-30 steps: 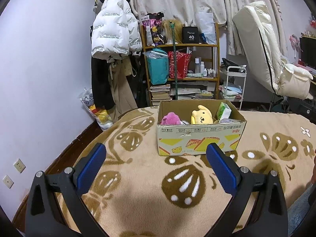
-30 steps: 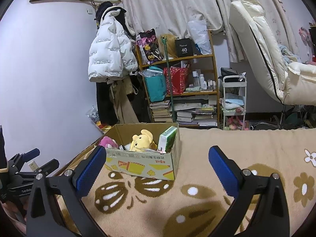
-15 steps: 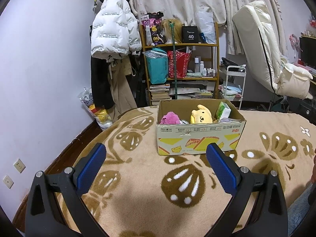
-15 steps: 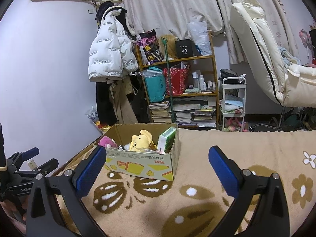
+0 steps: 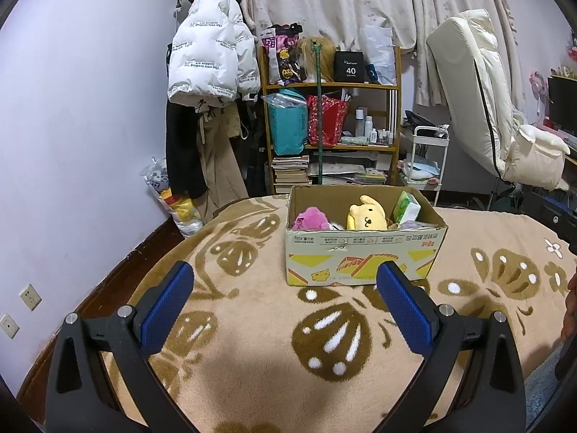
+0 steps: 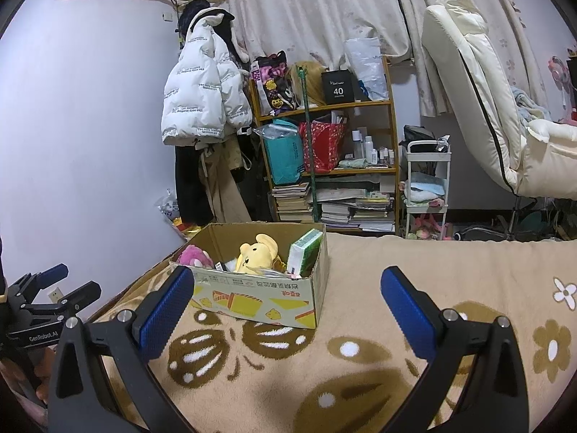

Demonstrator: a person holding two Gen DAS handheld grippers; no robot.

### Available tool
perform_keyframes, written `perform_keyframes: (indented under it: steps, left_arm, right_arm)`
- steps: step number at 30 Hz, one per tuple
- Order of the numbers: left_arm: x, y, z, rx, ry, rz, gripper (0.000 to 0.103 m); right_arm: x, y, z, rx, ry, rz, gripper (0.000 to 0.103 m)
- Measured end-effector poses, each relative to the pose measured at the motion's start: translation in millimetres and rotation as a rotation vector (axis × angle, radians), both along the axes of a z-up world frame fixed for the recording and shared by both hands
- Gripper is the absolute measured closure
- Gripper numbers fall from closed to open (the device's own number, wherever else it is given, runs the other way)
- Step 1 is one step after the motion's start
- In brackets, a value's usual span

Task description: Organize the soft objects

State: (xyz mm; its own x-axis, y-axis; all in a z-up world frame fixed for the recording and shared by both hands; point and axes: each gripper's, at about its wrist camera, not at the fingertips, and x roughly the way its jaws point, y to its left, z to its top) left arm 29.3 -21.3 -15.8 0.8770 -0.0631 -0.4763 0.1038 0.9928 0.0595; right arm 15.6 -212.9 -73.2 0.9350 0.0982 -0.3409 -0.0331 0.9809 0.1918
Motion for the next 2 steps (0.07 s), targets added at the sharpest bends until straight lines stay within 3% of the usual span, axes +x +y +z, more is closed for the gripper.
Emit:
perform_keyframes:
  steps: [2]
  left_arm:
    - [0.0, 0.5, 0.3, -0.005, 0.001, -0.002, 0.003]
  right_arm:
    - [-0.4, 1.2, 0.3, 0.002, -0.001, -0.002, 0.000]
